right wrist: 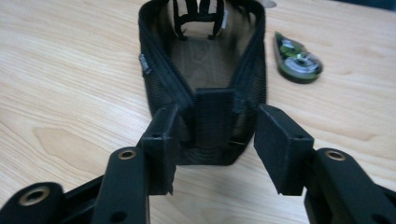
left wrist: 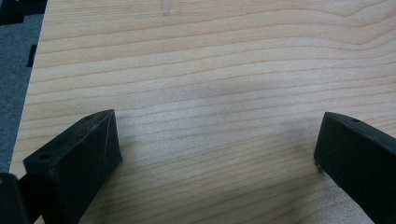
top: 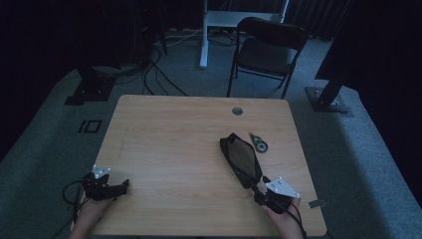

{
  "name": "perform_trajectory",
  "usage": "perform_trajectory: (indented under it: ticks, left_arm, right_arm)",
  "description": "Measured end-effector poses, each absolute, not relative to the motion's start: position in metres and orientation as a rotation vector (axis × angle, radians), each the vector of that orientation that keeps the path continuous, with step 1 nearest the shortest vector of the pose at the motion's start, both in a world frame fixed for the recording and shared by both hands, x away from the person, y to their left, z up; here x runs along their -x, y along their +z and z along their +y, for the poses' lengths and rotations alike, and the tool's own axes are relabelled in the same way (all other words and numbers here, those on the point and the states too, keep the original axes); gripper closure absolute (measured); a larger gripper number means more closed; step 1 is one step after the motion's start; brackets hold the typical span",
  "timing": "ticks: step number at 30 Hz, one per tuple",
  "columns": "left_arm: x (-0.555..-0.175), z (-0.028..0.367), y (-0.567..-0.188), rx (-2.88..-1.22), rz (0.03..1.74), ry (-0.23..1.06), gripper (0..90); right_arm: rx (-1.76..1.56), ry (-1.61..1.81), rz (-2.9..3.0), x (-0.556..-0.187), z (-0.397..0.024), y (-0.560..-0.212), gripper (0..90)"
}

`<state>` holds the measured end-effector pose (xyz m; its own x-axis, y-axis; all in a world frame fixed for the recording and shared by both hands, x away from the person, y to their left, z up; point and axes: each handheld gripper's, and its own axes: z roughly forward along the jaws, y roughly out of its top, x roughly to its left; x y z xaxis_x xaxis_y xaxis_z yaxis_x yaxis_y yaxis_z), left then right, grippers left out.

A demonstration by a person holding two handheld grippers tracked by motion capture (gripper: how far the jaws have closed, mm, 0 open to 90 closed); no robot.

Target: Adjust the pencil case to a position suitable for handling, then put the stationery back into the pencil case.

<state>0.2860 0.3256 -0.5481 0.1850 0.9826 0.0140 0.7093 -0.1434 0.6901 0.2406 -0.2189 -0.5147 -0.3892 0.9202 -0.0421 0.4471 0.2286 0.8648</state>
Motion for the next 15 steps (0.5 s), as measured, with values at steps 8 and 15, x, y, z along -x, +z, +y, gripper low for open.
perform_trajectory:
  ticks: [8, 15]
  left_arm:
    - [-0.286, 0.326, -0.548, -1.919, 1.582, 0.649, 0.5]
    - [-0.286, 0.326, -0.548, -1.919, 1.582, 0.649, 0.5]
  right_arm:
    - [-1.268, 1.106, 1.906, -0.248, -0.242, -0.505, 37.0]
    - [-1.264, 1.093, 1.887, -0.266, -0.26, -0.502, 31.5]
